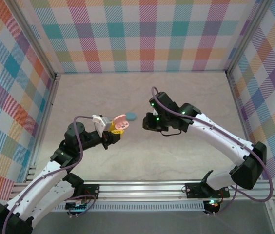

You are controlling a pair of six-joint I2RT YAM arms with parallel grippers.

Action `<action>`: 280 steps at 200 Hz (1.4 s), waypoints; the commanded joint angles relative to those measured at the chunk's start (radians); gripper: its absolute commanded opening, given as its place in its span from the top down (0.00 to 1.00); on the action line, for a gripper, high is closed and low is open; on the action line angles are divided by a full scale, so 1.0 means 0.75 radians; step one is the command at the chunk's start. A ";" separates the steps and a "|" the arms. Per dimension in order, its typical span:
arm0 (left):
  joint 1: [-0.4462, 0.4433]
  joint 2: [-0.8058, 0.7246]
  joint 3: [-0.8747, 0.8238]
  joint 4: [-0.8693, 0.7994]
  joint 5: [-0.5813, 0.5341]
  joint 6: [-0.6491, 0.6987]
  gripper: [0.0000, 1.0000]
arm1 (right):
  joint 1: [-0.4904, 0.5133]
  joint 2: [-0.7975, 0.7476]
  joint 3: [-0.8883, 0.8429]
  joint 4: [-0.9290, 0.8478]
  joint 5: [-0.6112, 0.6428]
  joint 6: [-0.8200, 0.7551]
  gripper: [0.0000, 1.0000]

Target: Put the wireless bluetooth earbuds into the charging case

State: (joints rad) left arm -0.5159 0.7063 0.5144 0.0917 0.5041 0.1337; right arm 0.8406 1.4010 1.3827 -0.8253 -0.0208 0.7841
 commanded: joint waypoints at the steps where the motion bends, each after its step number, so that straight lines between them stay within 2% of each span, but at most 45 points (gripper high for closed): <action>1: -0.007 0.055 0.024 0.133 0.020 0.040 0.97 | -0.007 -0.021 0.099 -0.129 0.015 -0.066 0.83; 109: -0.013 0.364 0.133 0.312 0.080 0.077 0.98 | -0.006 0.052 0.316 -0.152 -0.062 -0.138 0.84; 184: -0.024 0.439 0.165 0.330 0.101 0.081 0.98 | 0.007 0.166 0.403 -0.126 -0.136 -0.170 0.86; 280: -0.035 0.463 0.173 0.334 0.111 0.094 0.98 | 0.059 0.315 0.561 -0.205 -0.099 -0.243 0.87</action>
State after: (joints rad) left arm -0.5320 1.0557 0.6071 0.2920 0.5644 0.1787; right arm 0.8726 1.6066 1.7641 -0.9401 -0.1047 0.6365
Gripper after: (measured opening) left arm 0.356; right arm 0.136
